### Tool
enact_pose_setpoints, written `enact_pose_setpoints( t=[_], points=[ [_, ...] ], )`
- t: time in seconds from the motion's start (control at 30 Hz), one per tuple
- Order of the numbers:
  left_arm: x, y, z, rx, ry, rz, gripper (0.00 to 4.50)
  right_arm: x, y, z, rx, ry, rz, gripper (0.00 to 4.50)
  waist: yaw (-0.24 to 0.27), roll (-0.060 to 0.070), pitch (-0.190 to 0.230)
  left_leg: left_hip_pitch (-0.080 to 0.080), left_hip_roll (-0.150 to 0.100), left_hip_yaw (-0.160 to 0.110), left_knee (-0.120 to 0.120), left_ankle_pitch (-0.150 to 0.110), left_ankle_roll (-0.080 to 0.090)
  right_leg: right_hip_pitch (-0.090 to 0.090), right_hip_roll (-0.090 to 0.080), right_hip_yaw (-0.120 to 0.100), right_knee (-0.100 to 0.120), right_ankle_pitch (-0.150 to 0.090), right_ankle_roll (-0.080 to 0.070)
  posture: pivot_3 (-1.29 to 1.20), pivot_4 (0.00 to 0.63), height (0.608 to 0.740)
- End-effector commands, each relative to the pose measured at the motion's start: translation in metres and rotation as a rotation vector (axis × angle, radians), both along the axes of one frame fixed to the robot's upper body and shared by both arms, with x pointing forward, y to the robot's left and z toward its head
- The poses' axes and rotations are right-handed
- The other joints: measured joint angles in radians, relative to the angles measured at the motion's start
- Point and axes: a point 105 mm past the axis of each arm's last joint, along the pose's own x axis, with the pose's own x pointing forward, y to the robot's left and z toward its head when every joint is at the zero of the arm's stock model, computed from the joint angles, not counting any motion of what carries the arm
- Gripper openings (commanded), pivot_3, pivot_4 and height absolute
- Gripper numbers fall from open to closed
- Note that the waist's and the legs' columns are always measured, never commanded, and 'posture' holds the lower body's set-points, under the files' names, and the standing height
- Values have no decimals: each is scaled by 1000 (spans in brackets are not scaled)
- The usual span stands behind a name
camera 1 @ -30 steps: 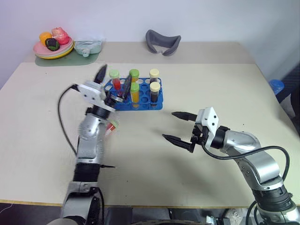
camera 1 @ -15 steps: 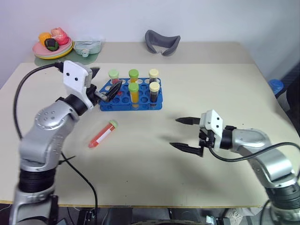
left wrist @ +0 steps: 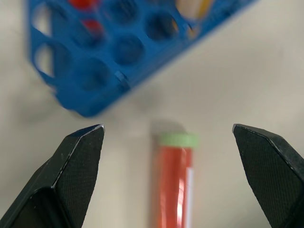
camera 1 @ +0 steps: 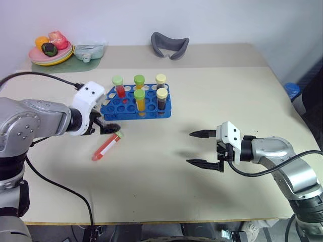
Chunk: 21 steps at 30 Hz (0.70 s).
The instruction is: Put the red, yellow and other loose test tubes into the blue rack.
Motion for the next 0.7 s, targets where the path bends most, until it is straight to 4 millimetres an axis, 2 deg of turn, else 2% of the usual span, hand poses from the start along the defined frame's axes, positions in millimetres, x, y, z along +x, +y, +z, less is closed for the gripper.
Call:
enact_pose_setpoints(
  t=[0.03,0.13,0.23,0.7],
  points=[
    [-5,6,-12,95,45,6,4427,-2,4,8,9,-38,22,4500,3,0,0,0,0,0,0,0,0,0,0,0,0,0,0,0,150,740],
    [-4,4,-18,99,71,1,4427,-4,4,7,11,-37,22,4500,7,0,0,0,0,0,0,0,0,0,0,0,0,0,0,0,150,740],
    [-1,11,-25,162,75,33,4427,-4,4,6,14,-37,20,4500,7,0,0,-1,0,0,0,0,0,0,0,0,-1,0,0,0,150,740],
    [4,5,-48,115,151,61,4427,-8,12,3,33,-41,25,4500,6,0,0,-1,0,0,1,0,0,-1,0,0,0,0,0,0,150,740]
  ],
)
